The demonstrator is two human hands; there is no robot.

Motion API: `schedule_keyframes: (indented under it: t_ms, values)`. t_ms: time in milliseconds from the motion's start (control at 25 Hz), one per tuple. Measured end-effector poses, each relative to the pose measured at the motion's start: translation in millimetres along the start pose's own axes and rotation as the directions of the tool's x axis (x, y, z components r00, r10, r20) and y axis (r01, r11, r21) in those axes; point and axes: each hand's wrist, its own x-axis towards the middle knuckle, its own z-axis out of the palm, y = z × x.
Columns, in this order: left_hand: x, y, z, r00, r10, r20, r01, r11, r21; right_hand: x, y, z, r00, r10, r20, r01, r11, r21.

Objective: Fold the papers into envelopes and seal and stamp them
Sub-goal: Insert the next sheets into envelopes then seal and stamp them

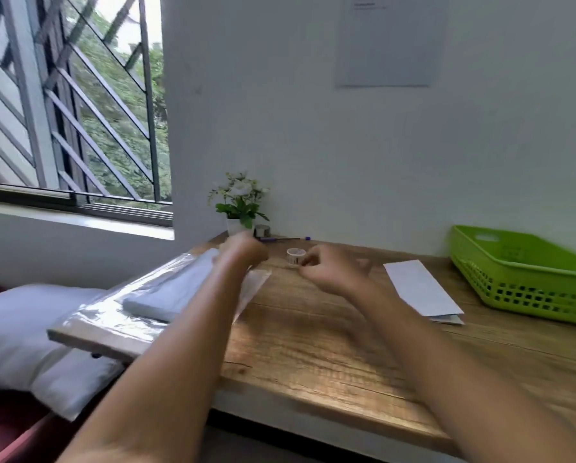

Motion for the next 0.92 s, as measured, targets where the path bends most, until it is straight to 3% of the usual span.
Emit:
schedule_keyframes:
  t_ms: [120,200,280,440,560,600,680,800,880,920]
  values:
    - [95,-72,6,0.973,-0.229,-0.004,0.226,0.957,0.18,7,-48,39,0.984,-0.041,0.175,0.019,0.992,0.121]
    - [69,-91,-14,0.944,-0.329,-0.026,0.325,0.914,0.243,14,-65,57,0.978,-0.038,0.203,0.005,0.986,0.164]
    - [8,-92,-39,0.936,-0.341,-0.083,0.351,0.91,0.222,18,-76,67,0.987,0.007,0.163,-0.025,0.993,0.111]
    - [-9,-85,-49,0.957,-0.269,-0.113,0.276,0.96,0.049,14,-89,75,0.986,0.089,0.138,-0.086,0.996,-0.03]
    - [3,-86,-48,0.969,-0.238,-0.068,0.218,0.951,-0.221,16,-87,82,0.967,0.138,0.214,-0.168,0.978,0.126]
    - [4,-85,-46,0.976,-0.214,-0.05,0.179,0.905,-0.386,17,-83,79,0.965,0.138,0.222,-0.187,0.958,0.219]
    - [1,-81,-43,0.992,-0.126,-0.019,0.077,0.713,-0.696,10,-78,64,0.967,0.117,0.227,-0.202,0.894,0.4]
    - [-1,-60,-40,0.992,-0.12,0.031,0.074,0.375,-0.924,5,-65,31,0.967,0.083,0.241,-0.222,0.74,0.635]
    - [-3,-36,-34,0.997,-0.073,0.008,0.032,0.345,-0.938,4,-55,12,0.979,0.095,0.183,-0.199,0.659,0.725]
    - [-7,-22,-31,0.999,-0.038,-0.001,0.013,0.363,-0.932,3,-49,1,0.988,0.132,0.082,-0.15,0.674,0.723]
